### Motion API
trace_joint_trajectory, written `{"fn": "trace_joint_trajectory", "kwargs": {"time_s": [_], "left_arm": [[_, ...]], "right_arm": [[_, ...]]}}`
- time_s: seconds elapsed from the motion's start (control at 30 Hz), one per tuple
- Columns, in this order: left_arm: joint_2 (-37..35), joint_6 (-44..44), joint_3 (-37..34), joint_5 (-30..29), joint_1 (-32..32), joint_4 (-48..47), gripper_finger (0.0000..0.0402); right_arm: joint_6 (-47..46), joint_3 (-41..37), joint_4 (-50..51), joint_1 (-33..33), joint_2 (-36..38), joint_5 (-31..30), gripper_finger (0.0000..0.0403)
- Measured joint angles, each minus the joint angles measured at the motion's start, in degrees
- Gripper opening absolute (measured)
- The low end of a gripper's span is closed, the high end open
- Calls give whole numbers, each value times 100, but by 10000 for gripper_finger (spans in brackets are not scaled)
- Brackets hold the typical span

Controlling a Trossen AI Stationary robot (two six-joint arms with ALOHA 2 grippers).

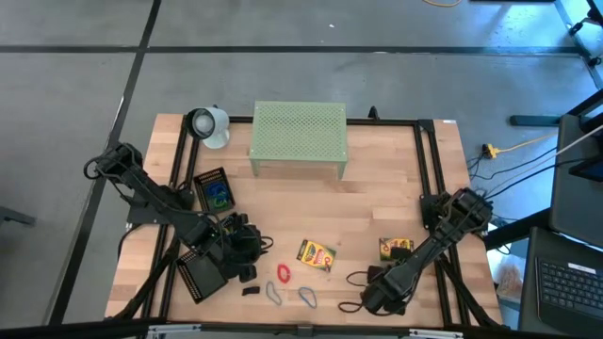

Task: Pick & Place Office Desk Supplies
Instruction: Put the black rubber band into the middle black bin

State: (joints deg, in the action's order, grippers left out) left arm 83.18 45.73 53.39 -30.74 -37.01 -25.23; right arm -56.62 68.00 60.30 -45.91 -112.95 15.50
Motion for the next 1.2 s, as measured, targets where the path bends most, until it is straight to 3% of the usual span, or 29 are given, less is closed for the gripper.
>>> {"fn": "trace_joint_trajectory", "kwargs": {"time_s": [0.27, 0.5, 0.63, 0.77, 1.03, 1.2], "left_arm": [[-2, 0, 0, -433, 0, 20, 104], [-2, -98, 2, -1165, 0, 287, 104], [53, -910, 4, -1528, 0, 919, 104], [124, -2088, 4, -1255, 0, 1836, 104], [153, -4104, 4, 239, -17, 3379, 128], [153, -4869, 4, 333, -12, 3681, 159]], "right_arm": [[290, 1101, 629, 208, -16, -1330, 8], [1209, 2381, 435, 601, -6, -3830, 11], [2029, 2917, -176, 824, 4, -4699, 11], [3067, 3239, -980, 1040, 7, -4813, 11], [4056, 3398, -1550, 1277, 13, -3974, 11], [4371, 3398, -1893, 1319, 13, -3737, 11]]}}
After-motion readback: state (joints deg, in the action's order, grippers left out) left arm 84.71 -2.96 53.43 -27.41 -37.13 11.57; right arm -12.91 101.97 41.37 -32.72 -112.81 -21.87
